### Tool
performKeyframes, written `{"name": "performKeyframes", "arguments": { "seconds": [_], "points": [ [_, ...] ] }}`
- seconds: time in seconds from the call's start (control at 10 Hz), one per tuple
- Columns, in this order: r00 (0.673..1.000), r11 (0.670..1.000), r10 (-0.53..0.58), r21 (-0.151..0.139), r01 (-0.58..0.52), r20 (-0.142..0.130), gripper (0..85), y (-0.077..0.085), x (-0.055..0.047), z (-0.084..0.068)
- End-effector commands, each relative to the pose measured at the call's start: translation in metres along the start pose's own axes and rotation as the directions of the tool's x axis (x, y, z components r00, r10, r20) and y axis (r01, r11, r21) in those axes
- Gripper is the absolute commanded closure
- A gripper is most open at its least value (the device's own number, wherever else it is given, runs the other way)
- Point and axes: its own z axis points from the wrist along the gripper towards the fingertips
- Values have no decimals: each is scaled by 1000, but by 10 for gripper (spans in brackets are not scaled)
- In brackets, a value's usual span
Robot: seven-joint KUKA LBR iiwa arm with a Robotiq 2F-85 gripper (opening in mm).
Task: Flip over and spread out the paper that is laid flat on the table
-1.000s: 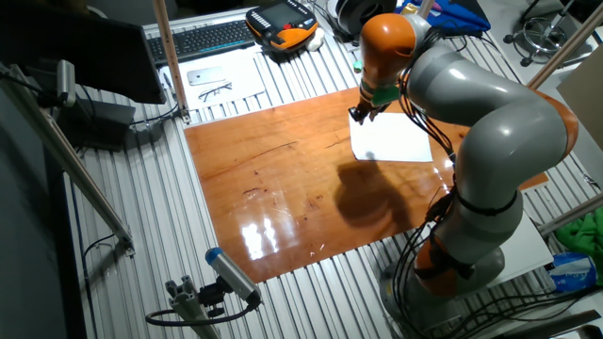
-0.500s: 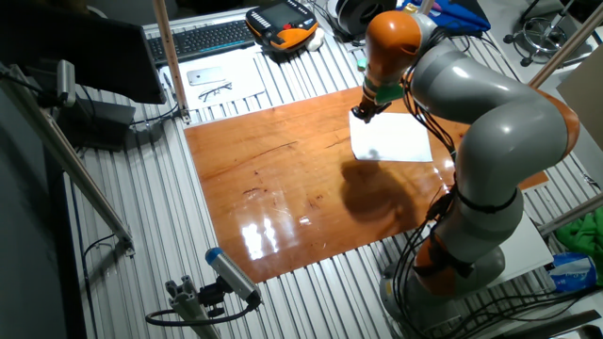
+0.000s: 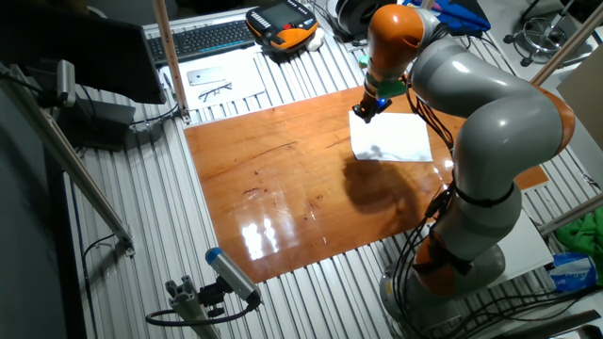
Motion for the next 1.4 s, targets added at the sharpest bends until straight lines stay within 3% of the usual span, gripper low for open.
{"name": "performKeyframes", "arguments": {
  "seconds": [0.0,0.3,1.3],
  "points": [
    [1000,1000,-2,-2,2,5,850,0,0,0],
    [1000,1000,-4,-8,4,-2,850,0,0,2],
    [1000,1000,-8,4,8,8,850,0,0,2]
  ]
}}
